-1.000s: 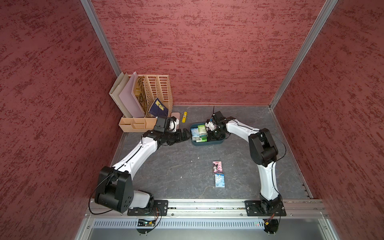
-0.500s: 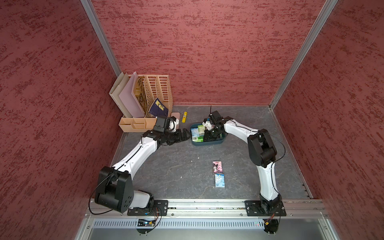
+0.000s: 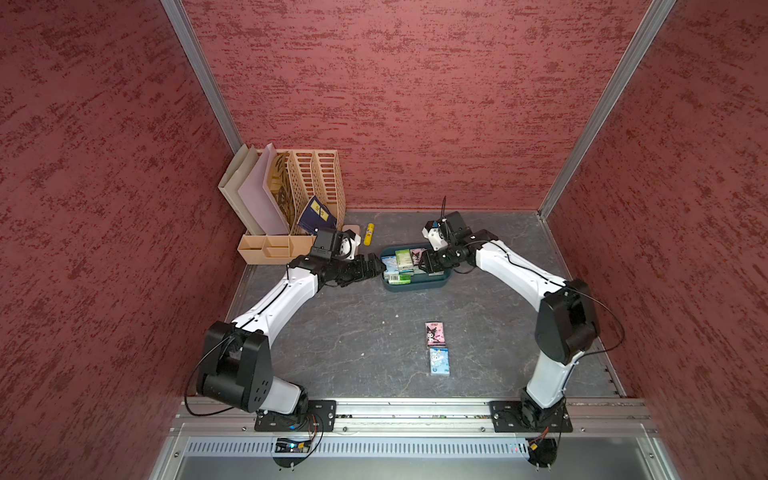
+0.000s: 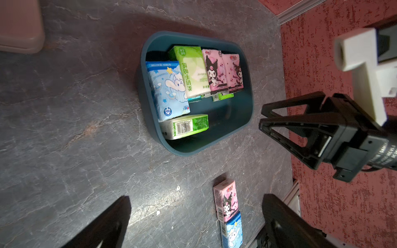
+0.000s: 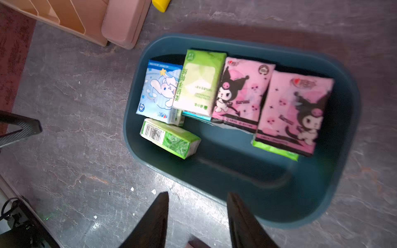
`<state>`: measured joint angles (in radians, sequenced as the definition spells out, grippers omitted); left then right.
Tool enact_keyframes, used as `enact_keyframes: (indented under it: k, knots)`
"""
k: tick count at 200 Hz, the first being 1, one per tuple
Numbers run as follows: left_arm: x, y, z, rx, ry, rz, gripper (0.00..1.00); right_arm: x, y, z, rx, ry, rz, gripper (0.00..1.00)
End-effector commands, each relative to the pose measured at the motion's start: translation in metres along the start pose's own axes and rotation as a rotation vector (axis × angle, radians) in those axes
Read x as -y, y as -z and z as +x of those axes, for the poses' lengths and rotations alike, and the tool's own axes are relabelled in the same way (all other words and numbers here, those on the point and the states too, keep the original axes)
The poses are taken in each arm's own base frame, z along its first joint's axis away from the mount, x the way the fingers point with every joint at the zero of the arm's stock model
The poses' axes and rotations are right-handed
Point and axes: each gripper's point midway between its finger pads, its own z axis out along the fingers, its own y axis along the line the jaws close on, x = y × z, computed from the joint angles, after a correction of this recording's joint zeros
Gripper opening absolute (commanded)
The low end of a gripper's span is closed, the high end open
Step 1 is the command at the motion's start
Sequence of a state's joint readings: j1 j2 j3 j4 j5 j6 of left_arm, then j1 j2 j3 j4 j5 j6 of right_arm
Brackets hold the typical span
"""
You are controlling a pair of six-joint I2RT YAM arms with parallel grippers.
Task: Put the pocket tissues into the storage box
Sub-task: Pick up the pocket tissues from the center of the board.
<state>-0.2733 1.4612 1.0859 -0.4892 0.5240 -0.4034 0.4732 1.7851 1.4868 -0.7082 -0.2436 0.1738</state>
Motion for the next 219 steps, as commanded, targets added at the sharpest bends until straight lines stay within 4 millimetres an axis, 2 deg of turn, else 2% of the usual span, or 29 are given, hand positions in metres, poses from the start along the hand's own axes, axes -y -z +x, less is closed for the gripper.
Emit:
enact_keyframes:
  k: [1,25,53,86,127,152,219]
  knots:
    - [0.016,0.002,-0.019,0.045,-0.043,0.049,1.00,0.019,0.014,0.032,-0.043,-0.073,0.067,0.49]
    - [0.021,-0.004,-0.021,0.036,-0.055,0.059,1.00,0.020,0.023,0.074,-0.102,-0.151,0.049,0.50]
    - [0.027,-0.014,-0.021,0.027,-0.071,0.066,1.00,0.017,0.013,0.120,-0.200,-0.245,-0.009,0.51]
    - [0.032,-0.022,-0.018,0.010,-0.083,0.074,1.00,0.010,0.007,0.152,-0.242,-0.309,-0.069,0.47]
    - [0.038,-0.031,-0.017,-0.009,-0.082,0.089,1.00,0.000,-0.003,0.175,-0.294,-0.314,-0.112,0.43]
    - [0.040,-0.032,-0.017,-0.006,-0.082,0.092,1.00,-0.010,-0.010,0.176,-0.296,-0.315,-0.159,0.42]
    - [0.035,-0.031,-0.011,-0.012,-0.077,0.070,1.00,-0.002,-0.033,0.199,-0.372,-0.313,-0.100,0.39]
